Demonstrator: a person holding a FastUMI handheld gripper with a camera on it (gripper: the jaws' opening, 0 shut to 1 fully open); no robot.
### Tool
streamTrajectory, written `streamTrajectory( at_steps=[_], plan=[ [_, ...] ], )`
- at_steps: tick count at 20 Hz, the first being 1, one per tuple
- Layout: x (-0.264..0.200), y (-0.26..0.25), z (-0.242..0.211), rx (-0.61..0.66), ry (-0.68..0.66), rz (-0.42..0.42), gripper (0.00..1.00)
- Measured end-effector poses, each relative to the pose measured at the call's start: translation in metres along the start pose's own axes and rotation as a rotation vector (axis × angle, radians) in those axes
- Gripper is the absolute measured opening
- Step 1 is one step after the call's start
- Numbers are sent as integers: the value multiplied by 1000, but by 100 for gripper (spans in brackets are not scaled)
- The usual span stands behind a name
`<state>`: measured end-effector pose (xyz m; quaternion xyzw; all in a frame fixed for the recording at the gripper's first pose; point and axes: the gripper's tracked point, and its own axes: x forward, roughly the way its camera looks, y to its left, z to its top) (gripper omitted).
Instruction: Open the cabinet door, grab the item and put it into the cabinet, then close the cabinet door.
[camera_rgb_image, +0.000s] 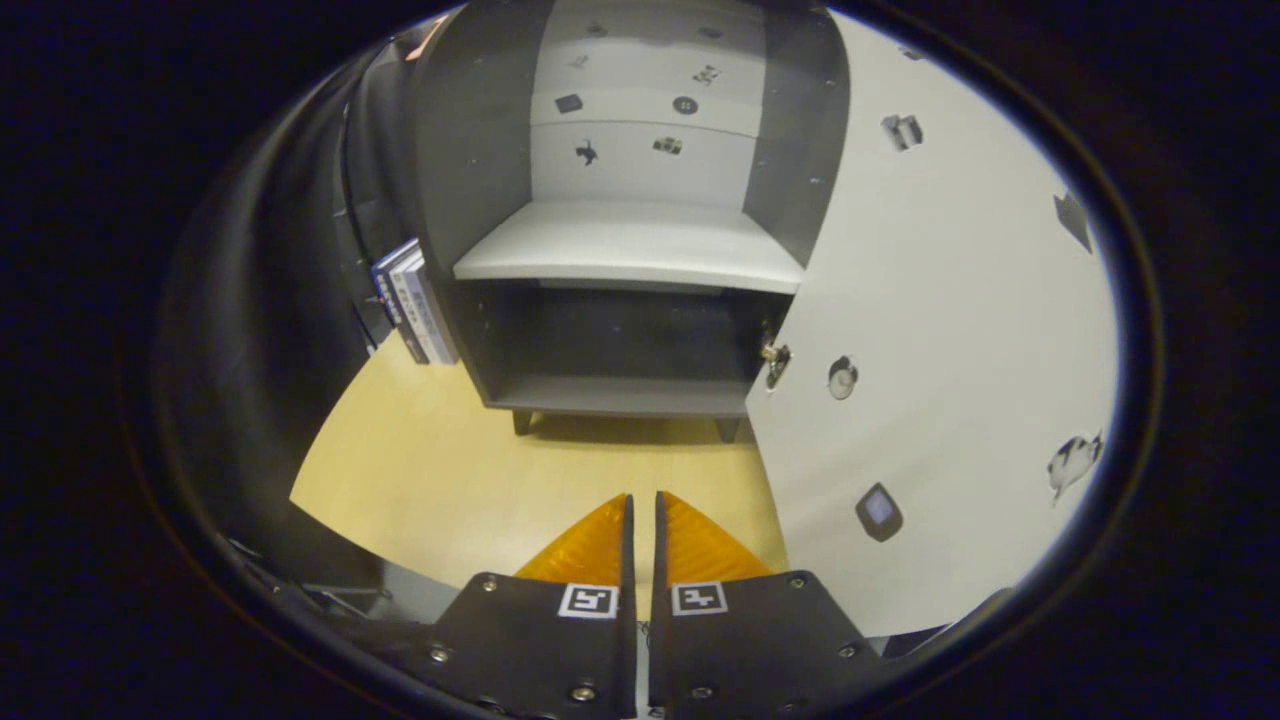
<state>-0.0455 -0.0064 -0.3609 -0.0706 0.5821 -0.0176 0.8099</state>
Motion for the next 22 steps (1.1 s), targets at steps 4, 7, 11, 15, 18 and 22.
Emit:
streamTrajectory(
  at_steps=[4,7,11,15,18,22],
  plan=[
    [34,18,-41,-79,141,90,6],
    [56,28,-74,-151,248,151,6],
    [78,31,-110,-276,352,199,6],
    [92,30,-117,-338,378,229,6],
    [97,31,-113,-327,400,260,6],
    [98,32,-113,-367,415,284,6]
  ],
)
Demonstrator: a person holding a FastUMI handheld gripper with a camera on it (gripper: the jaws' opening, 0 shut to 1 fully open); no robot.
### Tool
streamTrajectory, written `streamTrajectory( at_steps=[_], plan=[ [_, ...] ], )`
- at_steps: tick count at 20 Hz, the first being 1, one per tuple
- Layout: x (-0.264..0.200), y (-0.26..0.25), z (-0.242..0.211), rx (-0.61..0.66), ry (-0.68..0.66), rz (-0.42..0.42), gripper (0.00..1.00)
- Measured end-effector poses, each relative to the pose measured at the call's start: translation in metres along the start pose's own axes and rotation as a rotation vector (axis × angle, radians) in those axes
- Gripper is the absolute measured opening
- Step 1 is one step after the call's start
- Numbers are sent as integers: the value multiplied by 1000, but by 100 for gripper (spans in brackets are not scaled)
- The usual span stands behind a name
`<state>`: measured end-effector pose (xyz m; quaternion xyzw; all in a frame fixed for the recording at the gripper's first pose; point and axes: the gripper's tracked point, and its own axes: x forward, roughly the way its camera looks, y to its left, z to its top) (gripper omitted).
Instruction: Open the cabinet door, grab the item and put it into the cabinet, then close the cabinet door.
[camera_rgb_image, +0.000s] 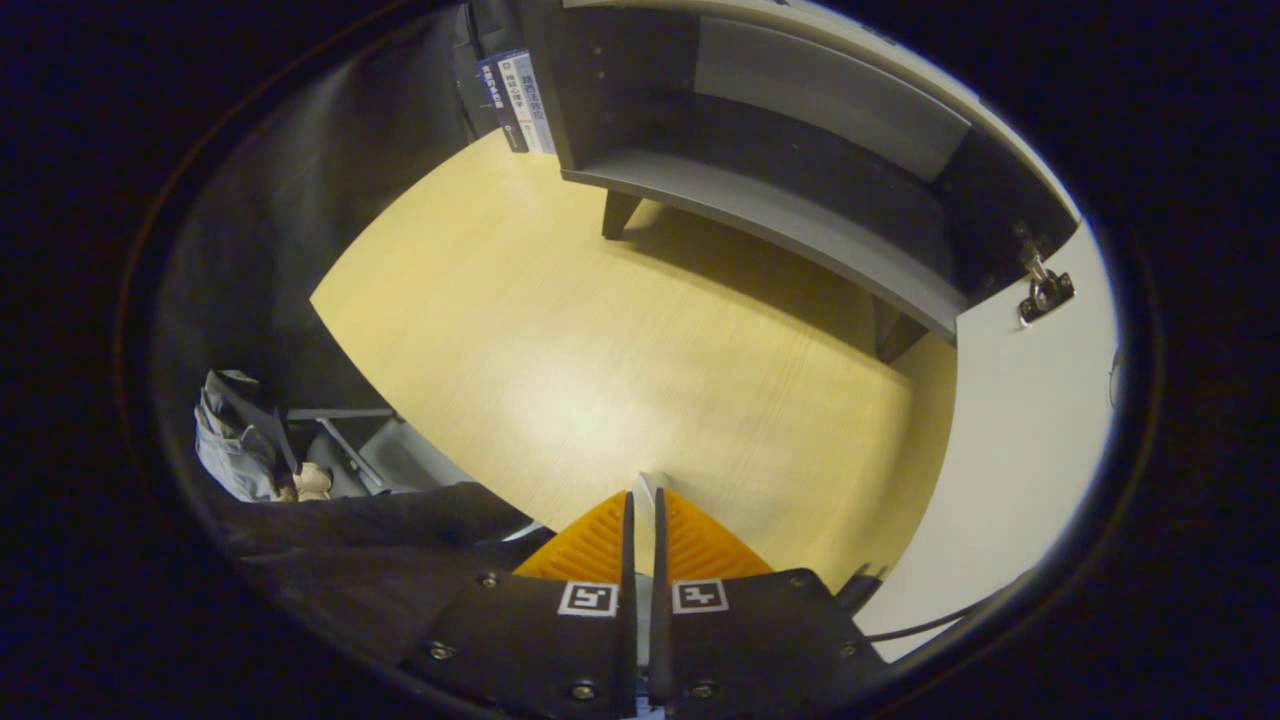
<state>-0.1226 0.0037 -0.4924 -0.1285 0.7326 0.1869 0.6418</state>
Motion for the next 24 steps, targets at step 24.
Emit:
streamTrajectory(
  at_steps=[24],
  plan=[
    [-1,2,7,-180,262,28,18]
  ],
)
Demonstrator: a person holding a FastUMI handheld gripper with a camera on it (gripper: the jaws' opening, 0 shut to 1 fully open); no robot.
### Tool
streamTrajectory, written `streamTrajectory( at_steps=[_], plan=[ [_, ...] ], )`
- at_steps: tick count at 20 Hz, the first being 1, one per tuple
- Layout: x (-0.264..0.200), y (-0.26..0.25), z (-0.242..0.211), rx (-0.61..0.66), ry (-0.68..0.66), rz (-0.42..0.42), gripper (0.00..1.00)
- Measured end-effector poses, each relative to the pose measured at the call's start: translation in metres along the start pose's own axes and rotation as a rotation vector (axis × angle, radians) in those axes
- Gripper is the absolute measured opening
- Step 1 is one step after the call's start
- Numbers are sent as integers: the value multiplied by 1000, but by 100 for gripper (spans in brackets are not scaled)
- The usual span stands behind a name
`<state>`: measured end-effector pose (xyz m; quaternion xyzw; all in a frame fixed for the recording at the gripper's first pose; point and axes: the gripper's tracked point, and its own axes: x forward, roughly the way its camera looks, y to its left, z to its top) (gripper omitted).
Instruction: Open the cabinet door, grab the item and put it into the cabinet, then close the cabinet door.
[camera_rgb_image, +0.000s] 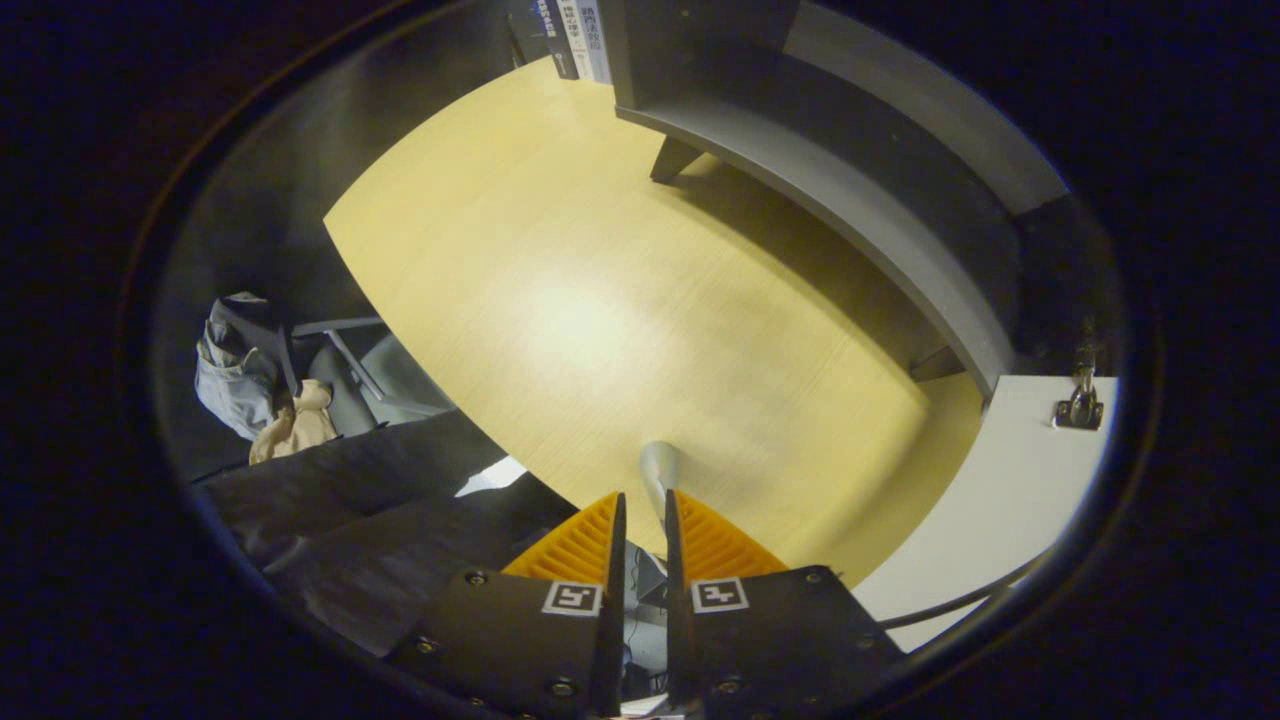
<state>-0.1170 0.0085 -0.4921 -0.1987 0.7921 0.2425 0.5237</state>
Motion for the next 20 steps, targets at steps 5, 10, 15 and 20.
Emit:
streamTrajectory(
  at_steps=[5,10,15,20],
  plan=[
    [-3,-4,0,-25,21,-32,18],
    [-6,-3,4,-30,1,-36,18],
    [6,-3,2,-10,21,-36,20],
    [30,3,-6,-12,43,-29,21]
  ],
)
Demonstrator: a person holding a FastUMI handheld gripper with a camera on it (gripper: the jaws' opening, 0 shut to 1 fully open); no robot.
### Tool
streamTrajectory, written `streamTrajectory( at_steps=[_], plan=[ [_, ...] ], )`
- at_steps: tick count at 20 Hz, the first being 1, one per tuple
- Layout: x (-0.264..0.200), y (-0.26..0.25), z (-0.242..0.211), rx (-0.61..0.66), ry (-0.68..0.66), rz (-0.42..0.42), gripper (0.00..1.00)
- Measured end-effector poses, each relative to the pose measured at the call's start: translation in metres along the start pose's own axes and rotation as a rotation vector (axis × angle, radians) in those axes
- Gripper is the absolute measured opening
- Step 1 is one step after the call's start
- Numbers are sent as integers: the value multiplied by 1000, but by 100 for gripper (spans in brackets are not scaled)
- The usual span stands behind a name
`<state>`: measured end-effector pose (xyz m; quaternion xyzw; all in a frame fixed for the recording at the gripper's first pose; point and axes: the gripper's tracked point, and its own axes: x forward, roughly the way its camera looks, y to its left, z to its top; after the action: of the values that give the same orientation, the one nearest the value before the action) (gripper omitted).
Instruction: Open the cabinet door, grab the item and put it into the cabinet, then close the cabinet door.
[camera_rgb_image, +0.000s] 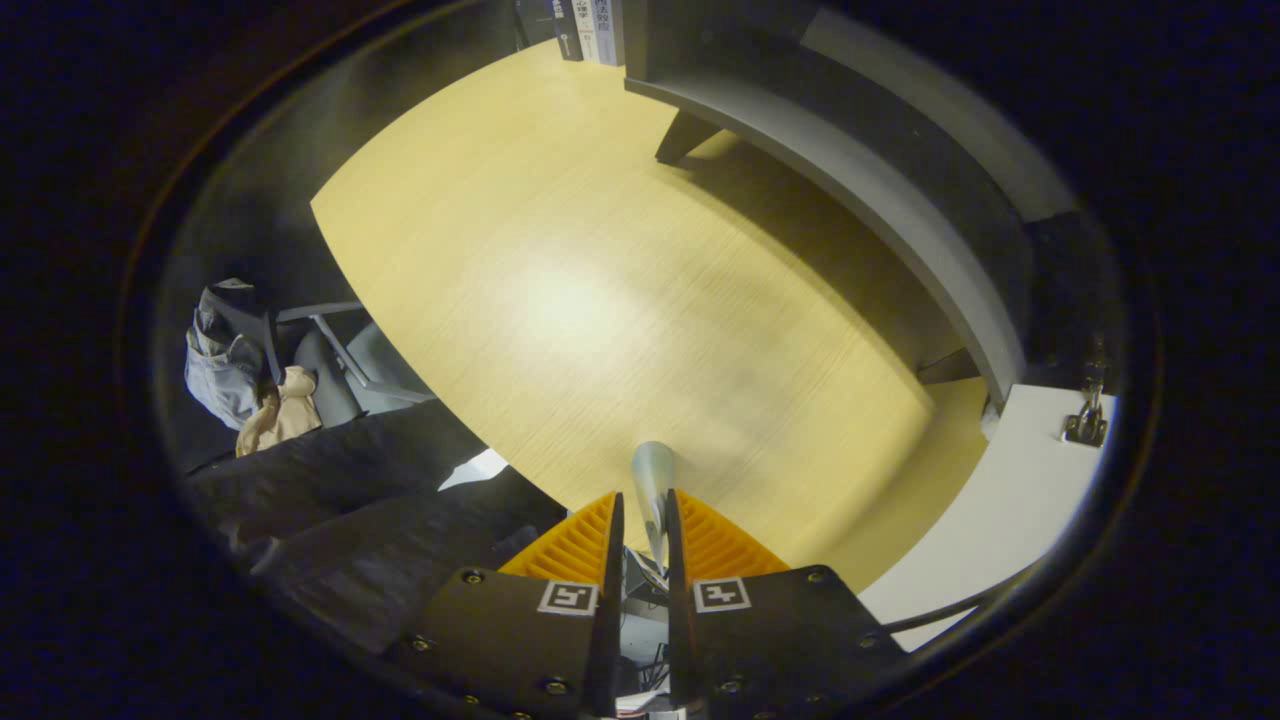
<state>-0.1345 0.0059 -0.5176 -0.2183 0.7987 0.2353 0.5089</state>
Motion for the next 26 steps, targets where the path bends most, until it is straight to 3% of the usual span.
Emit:
streamTrajectory(
  at_steps=[8,13,16,19,22,26],
  plan=[
    [45,11,-9,86,-12,25,21],
    [36,13,-11,174,-52,29,18],
    [6,18,-7,203,-103,57,18],
    [-42,17,-1,155,-145,82,18],
    [-97,0,16,114,-217,58,18],
    [-173,-26,43,161,-337,48,18]
  ],
)
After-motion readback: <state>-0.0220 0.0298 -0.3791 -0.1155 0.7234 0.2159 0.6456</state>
